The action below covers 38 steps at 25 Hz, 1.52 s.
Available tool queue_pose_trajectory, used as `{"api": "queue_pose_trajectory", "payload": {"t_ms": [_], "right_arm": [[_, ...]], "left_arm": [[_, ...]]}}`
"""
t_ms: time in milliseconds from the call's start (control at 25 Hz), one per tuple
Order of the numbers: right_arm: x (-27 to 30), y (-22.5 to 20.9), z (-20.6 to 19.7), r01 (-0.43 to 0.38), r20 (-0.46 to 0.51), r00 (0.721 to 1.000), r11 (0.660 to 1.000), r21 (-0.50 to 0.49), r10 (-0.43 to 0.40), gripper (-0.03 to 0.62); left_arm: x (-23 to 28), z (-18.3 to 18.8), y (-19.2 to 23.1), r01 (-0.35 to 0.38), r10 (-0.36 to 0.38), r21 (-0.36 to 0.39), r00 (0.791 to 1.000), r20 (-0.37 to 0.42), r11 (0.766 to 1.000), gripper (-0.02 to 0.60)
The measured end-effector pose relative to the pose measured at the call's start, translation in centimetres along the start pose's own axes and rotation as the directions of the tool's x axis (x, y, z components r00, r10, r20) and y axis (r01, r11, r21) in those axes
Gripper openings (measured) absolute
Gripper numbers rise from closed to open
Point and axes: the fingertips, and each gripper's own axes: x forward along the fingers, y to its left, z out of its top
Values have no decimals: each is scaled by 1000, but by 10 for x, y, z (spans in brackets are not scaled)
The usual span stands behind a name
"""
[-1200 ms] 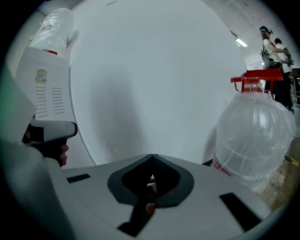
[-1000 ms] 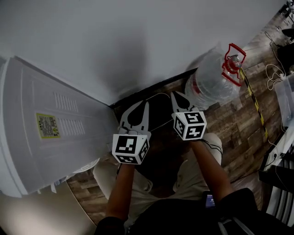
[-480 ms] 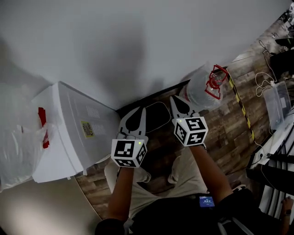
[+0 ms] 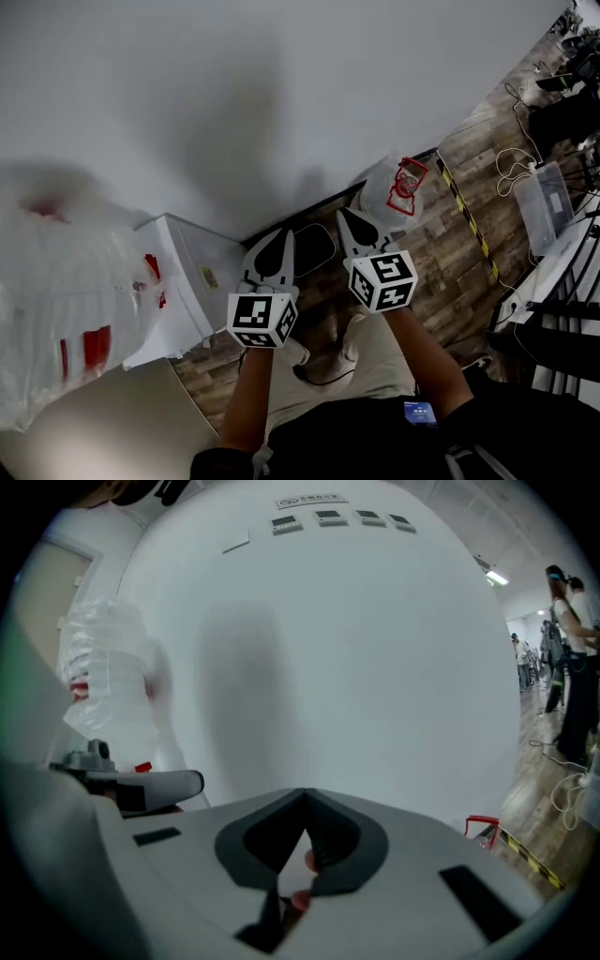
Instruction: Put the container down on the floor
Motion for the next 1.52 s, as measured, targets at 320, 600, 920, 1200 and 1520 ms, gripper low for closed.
{"api": "queue_pose_trajectory", "payload": {"t_ms": [320, 600, 920, 1200, 1520], "right_arm": [[-68, 24, 96, -34, 26, 999, 999, -18, 34, 29], [-115, 31, 150, -71, 63, 995, 997, -43, 74, 29], [-149, 19, 173, -118, 114, 986, 992, -53, 124, 29], [-176, 16, 182, -132, 147, 979, 990, -52, 138, 29], [-211, 41, 186, -74, 191, 978, 996, -54, 83, 29]], "left_arm": [[-27, 99, -55, 2, -4, 47, 999, 41, 999, 17], [-52, 152, -92, -36, 29, 82, 996, 87, 996, 17], [-67, 177, -134, -90, 72, 121, 987, 142, 989, 17], [-81, 186, -159, -94, 79, 78, 981, 178, 993, 17], [-111, 194, -177, -10, -12, 118, 983, 185, 993, 17]]}}
